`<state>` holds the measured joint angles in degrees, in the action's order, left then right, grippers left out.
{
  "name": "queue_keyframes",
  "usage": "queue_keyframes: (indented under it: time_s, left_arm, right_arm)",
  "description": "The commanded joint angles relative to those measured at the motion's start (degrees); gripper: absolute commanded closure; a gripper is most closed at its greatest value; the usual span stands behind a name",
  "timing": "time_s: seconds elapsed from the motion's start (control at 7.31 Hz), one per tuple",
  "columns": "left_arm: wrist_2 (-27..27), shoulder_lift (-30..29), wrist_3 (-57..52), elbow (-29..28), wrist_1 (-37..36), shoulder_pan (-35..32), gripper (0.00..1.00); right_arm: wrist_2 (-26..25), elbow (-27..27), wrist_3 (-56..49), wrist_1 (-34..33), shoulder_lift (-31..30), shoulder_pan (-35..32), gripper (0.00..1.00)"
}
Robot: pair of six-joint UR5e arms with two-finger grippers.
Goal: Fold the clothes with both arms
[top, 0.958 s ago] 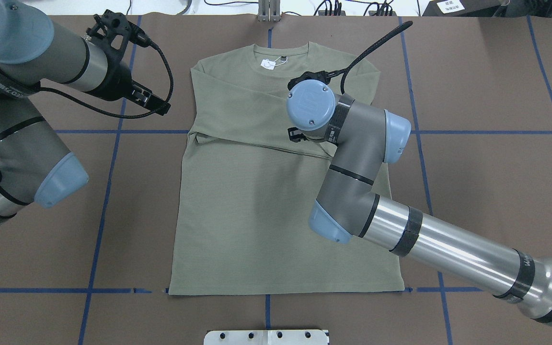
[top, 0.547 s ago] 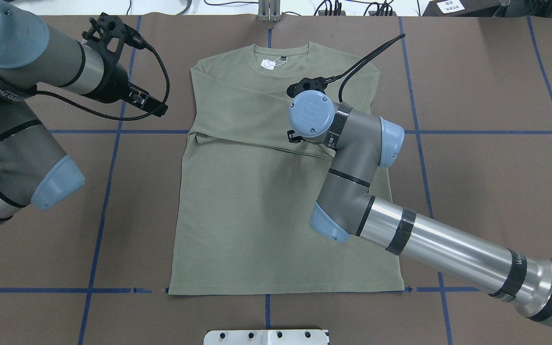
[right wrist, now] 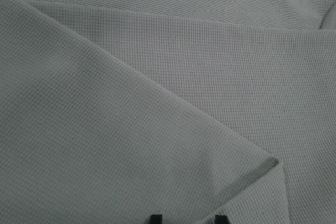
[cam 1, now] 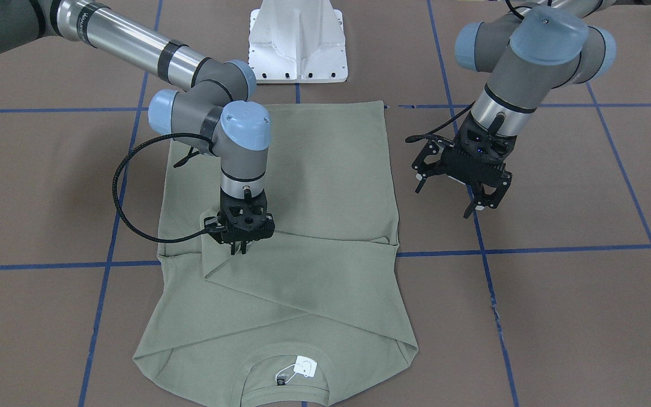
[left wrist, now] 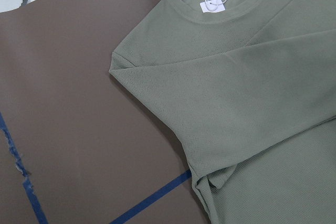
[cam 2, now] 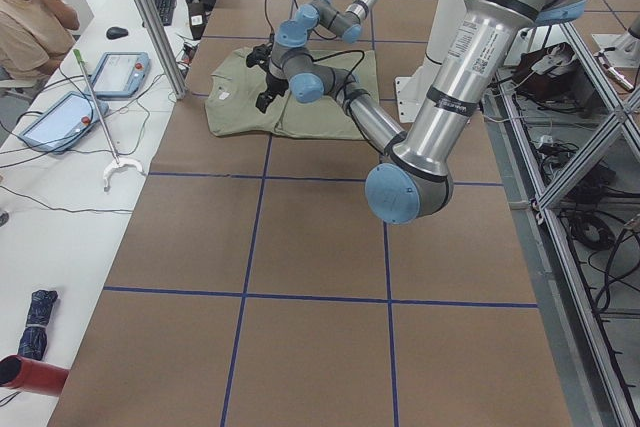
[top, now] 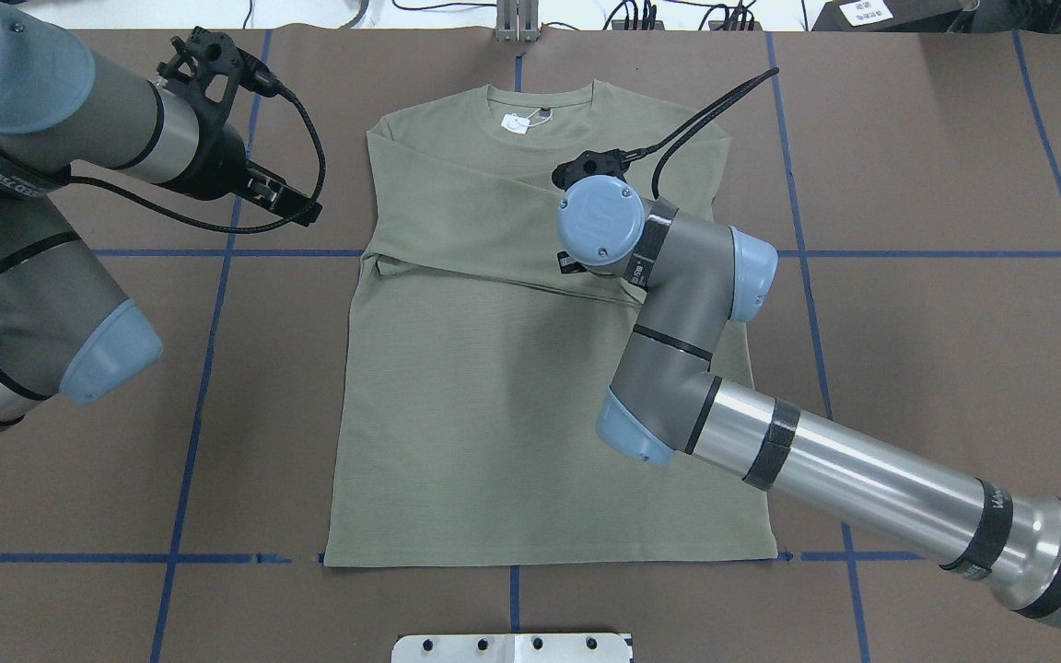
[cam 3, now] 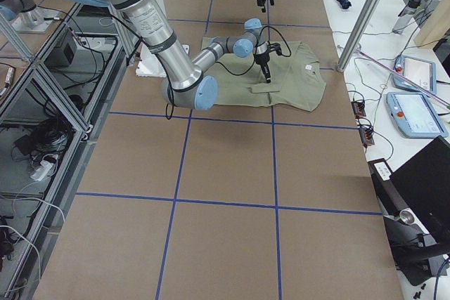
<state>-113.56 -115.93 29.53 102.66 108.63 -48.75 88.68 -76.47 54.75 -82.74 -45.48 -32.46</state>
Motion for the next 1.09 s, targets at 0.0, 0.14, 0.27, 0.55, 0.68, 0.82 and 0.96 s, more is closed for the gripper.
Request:
queue_keyframes:
  time_s: [0.0, 0.14, 0.27, 0.55, 0.68, 0.82, 0.96]
  left_arm:
    - [0.0, 0.0, 0.0, -0.01, 0.0, 0.06, 0.0]
    - [0.0, 0.0, 0.0, -0.01, 0.0, 0.06, 0.0]
    - [0.0, 0.0, 0.09, -0.01, 0.0, 0.15, 0.0]
    - [0.0, -0.08, 1.66, 0.25, 0.0, 0.15, 0.0]
    - [0.0, -0.17, 1.84, 0.34, 0.0, 0.24, 0.0]
    - [0.0, -0.17, 2.28, 0.34, 0.09, 0.24, 0.0]
    - [0.0, -0.08, 2.63, 0.34, 1.66, 0.24, 0.0]
  right_arm:
    - [-0.08, -0.26, 0.01, -0.14, -0.22, 0.03, 1.0]
    - [-0.08, -0.69, 0.01, -0.14, -0.13, -0.06, 1.0]
    - [0.18, -1.57, -0.17, -0.14, -0.57, -0.41, 1.0]
    - [0.71, -7.26, -6.8, -0.23, -5.73, -3.3, 1.0]
    - [0.62, -9.38, -10.33, -0.14, -8.8, -4.44, 1.0]
    - [0.71, -10.27, -13.15, 0.12, -11.27, -5.41, 1.0]
    - [0.62, -10.28, -15.09, 0.38, -12.25, -5.94, 1.0]
